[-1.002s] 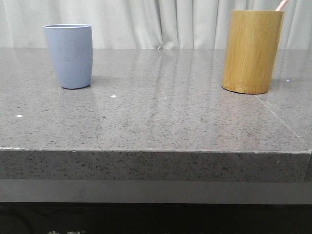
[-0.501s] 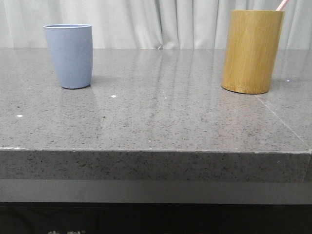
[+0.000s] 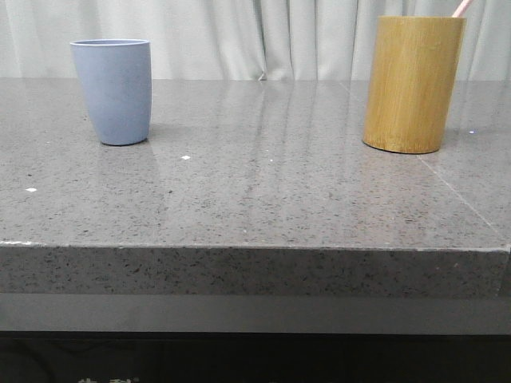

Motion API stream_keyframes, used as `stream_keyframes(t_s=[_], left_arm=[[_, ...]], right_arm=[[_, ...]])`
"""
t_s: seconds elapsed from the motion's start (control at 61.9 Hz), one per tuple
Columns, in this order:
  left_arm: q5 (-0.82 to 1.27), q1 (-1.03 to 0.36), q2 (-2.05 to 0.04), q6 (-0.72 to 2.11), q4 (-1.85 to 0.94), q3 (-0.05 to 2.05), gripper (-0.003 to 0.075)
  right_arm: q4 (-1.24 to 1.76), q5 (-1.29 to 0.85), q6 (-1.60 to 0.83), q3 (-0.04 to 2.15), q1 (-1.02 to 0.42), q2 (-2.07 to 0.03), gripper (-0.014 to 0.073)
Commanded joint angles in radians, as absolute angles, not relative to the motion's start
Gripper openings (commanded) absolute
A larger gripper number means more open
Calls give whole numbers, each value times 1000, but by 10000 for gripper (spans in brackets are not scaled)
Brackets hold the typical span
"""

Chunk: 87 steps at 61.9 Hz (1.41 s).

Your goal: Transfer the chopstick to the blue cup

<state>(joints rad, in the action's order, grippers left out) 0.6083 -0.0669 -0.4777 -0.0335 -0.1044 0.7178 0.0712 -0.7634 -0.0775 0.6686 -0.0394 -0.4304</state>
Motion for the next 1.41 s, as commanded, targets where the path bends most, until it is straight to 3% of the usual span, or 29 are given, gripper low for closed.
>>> stream_keyframes(t_s=[0.0,0.242,0.323,0.42,0.517,0.598,0.776,1.067,1.39], left_arm=[[525,-65,-524,-42,-123,750,-19],[538,-65,-612,-33,-55,748,-17],[541,-65,-630,-33,-23,748,20],[539,-65,-647,-31,-15,748,186],[537,-65,-656,-31,-15,748,424],[539,-65,-665,-31,-17,748,535],[533,-109,-679,25,-88,748,501],[514,-300,-749,69,-125,769,471],[690,-339,-1044,69,-125,1079,471]], right_arm=[[69,-715,-80,702,-34,-486,-66],[71,-732,-80,702,-34,-553,-62],[74,-728,-80,702,-34,-556,1],[74,-723,-80,702,-34,-556,175],[74,-727,-80,702,-34,-556,430],[74,-736,-80,702,-34,-556,538],[89,-735,-79,701,-34,-556,561],[107,-714,-52,704,-34,-557,561],[109,-719,-52,704,-34,-557,561]])
